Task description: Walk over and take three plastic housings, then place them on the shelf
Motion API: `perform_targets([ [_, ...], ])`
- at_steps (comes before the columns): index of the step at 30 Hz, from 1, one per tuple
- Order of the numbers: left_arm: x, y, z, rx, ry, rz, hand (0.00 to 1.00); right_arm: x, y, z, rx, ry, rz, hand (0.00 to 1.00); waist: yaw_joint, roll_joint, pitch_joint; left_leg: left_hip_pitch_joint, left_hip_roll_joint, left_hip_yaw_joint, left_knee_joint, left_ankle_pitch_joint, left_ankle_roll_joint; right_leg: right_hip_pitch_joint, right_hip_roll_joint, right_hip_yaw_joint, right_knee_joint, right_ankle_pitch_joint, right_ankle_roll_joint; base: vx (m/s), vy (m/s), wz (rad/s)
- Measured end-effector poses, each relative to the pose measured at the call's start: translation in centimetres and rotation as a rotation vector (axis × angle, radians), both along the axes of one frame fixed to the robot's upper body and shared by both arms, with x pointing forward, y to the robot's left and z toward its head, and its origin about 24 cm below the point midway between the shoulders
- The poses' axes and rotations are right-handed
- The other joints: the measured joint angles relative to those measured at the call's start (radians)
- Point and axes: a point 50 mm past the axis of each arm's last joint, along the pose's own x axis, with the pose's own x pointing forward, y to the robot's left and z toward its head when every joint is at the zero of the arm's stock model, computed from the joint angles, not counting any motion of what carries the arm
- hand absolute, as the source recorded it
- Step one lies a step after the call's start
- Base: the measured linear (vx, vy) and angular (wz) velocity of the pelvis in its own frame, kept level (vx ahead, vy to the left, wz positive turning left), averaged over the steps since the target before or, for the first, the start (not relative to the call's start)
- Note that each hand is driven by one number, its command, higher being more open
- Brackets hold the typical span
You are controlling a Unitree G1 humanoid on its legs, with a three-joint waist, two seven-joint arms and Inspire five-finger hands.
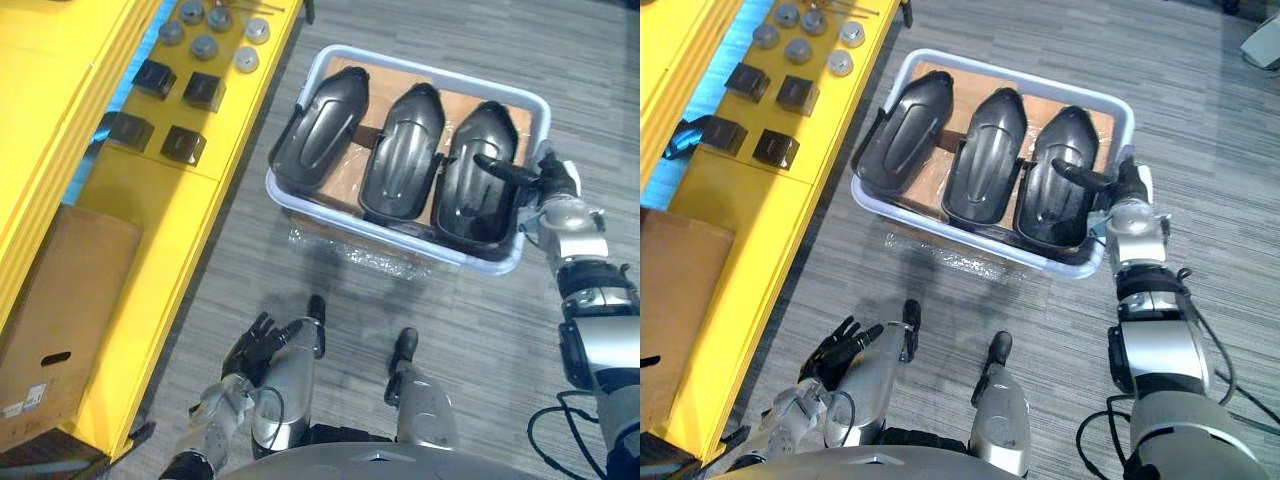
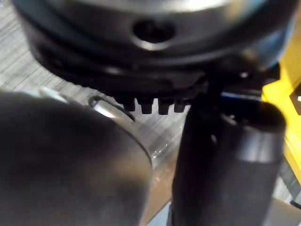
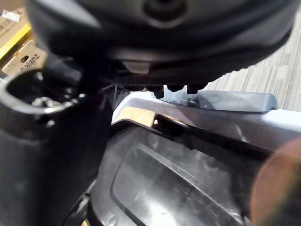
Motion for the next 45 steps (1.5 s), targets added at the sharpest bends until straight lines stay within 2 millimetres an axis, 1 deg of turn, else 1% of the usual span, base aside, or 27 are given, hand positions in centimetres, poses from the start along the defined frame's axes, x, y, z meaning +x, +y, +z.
perform_targets([
  [1,0.1,-0.2,0.0,-0.002,-0.005,-0.009,1.00,0.2,-0.1,0.8,0.001,-0.012,0.003,1.00,0.004,0.006,0.003,-0.002,-0.001,-0.001,-0.002,0.000,0.000,-0.002,-0.001,-0.003,0.001,-0.001,-0.001,0.03,0.000,0.04],
  [3,0.1,-0.4,0.1,-0.003,-0.008,-0.012,1.00,0.5,0.1,1.5,0.008,-0.020,0.009,1.00,0.005,0.010,0.005,-0.011,-0.003,-0.005,-0.002,0.000,0.000,-0.010,-0.001,-0.008,0.004,-0.003,-0.004,0.01,0.003,0.05],
  [5,0.1,-0.6,0.0,-0.011,-0.005,-0.006,1.00,0.6,0.2,1.3,0.007,0.011,0.021,1.00,0.007,0.016,0.008,-0.012,-0.005,-0.009,-0.002,0.000,-0.001,-0.016,-0.004,-0.011,0.018,-0.012,-0.007,0.00,0.005,0.07],
  [6,0.1,-0.7,0.0,-0.024,-0.002,0.008,1.00,0.6,0.3,1.0,0.002,0.038,0.034,0.00,0.007,0.018,0.009,-0.012,-0.009,-0.011,-0.005,0.001,0.000,-0.021,-0.008,-0.014,0.029,-0.019,-0.008,0.00,0.005,0.07],
  [8,0.1,-0.7,0.0,-0.027,0.000,0.014,1.00,0.6,0.4,0.9,-0.013,0.057,0.038,0.00,0.005,0.018,0.009,-0.012,-0.015,-0.011,-0.016,0.009,0.002,-0.031,-0.015,-0.016,0.042,-0.023,-0.008,0.00,0.003,0.03],
  [10,0.2,-0.7,0.0,-0.026,0.002,0.014,1.00,0.8,0.3,1.2,-0.049,0.073,0.032,0.00,0.006,0.018,0.009,-0.012,-0.016,-0.009,-0.021,0.013,0.003,-0.037,-0.017,-0.017,0.047,-0.023,-0.008,0.00,0.000,0.00],
  [12,0.2,-0.7,-0.1,-0.022,0.008,0.017,1.00,0.6,-0.3,1.7,-0.169,0.127,0.004,0.00,0.006,0.018,0.009,-0.012,-0.016,-0.011,-0.032,0.018,0.001,-0.038,-0.018,-0.023,0.050,-0.026,-0.012,-0.03,-0.001,0.03],
  [14,0.1,-0.7,-0.2,-0.022,0.013,0.022,1.00,0.3,-0.9,2.3,-0.250,0.156,-0.013,0.00,0.007,0.019,0.009,-0.011,-0.018,-0.012,-0.045,0.026,-0.001,-0.043,-0.020,-0.027,0.053,-0.027,-0.014,-0.04,-0.007,0.04],
  [18,0.5,-0.9,-0.3,-0.024,0.018,0.025,1.00,0.3,-1.0,2.5,-0.382,0.237,-0.033,0.00,0.006,0.022,0.008,0.014,-0.019,-0.012,-0.092,0.060,-0.010,-0.042,-0.021,-0.033,0.055,-0.030,-0.019,-0.02,-0.023,0.01],
  [19,0.6,-1.0,-0.2,-0.022,0.017,0.022,1.00,0.3,-1.0,2.4,-0.401,0.258,-0.032,0.00,0.006,0.023,0.008,0.016,-0.018,-0.013,-0.099,0.065,-0.012,-0.044,-0.020,-0.034,0.055,-0.030,-0.020,-0.02,-0.061,0.04],
  [22,0.9,-1.5,-0.1,-0.027,0.011,0.011,1.00,0.1,-0.8,0.5,-0.414,0.366,-0.027,0.00,0.007,0.024,0.007,0.026,-0.017,-0.016,-0.131,0.084,-0.019,-0.047,-0.016,-0.039,0.056,-0.034,-0.027,-0.01,-0.049,0.03],
  [25,0.9,-1.6,-0.1,-0.023,0.017,0.008,1.00,0.0,-0.9,0.6,-0.455,0.393,-0.042,0.00,0.006,0.031,0.004,0.029,-0.015,-0.017,-0.145,0.092,-0.021,-0.052,-0.015,-0.039,0.059,-0.036,-0.030,0.01,-0.026,0.01],
  [28,1.0,-1.7,-0.1,-0.022,0.018,0.007,1.00,-0.2,-0.9,-0.3,-0.452,0.442,-0.064,0.00,0.010,0.032,0.004,0.037,-0.016,-0.018,-0.155,0.093,-0.022,-0.050,-0.017,-0.042,0.065,-0.038,-0.032,0.00,0.000,0.00],
  [32,1.1,-1.8,0.0,-0.018,0.018,0.004,1.00,-0.5,-1.0,-0.9,-0.436,0.429,-0.111,0.00,0.008,0.033,0.004,0.044,-0.022,-0.024,-0.160,0.096,-0.022,-0.044,-0.028,-0.057,0.071,-0.046,-0.035,0.00,0.012,0.05],
  [38,1.1,-2.1,0.0,-0.028,0.022,-0.008,1.00,-1.1,-1.6,-1.7,-0.478,0.382,-0.178,0.00,0.007,0.040,-0.001,0.052,-0.038,-0.036,-0.195,0.121,-0.021,-0.046,-0.038,-0.076,0.087,-0.056,-0.032,-0.02,-0.002,0.12],
  [43,1.0,-2.1,0.1,-0.032,0.020,-0.008,1.00,-1.3,-1.6,-2.2,-0.526,0.319,-0.185,0.00,0.005,0.044,-0.003,0.054,-0.040,-0.035,-0.200,0.123,-0.019,-0.047,-0.041,-0.076,0.087,-0.056,-0.032,0.00,0.000,0.00],
  [45,1.0,-2.1,0.1,-0.047,0.015,0.008,1.00,-1.2,-1.5,-2.0,-0.541,0.286,-0.183,0.00,0.002,0.044,-0.003,0.057,-0.040,-0.035,-0.202,0.123,-0.019,-0.046,-0.041,-0.074,0.086,-0.056,-0.032,0.00,0.000,0.00],
])
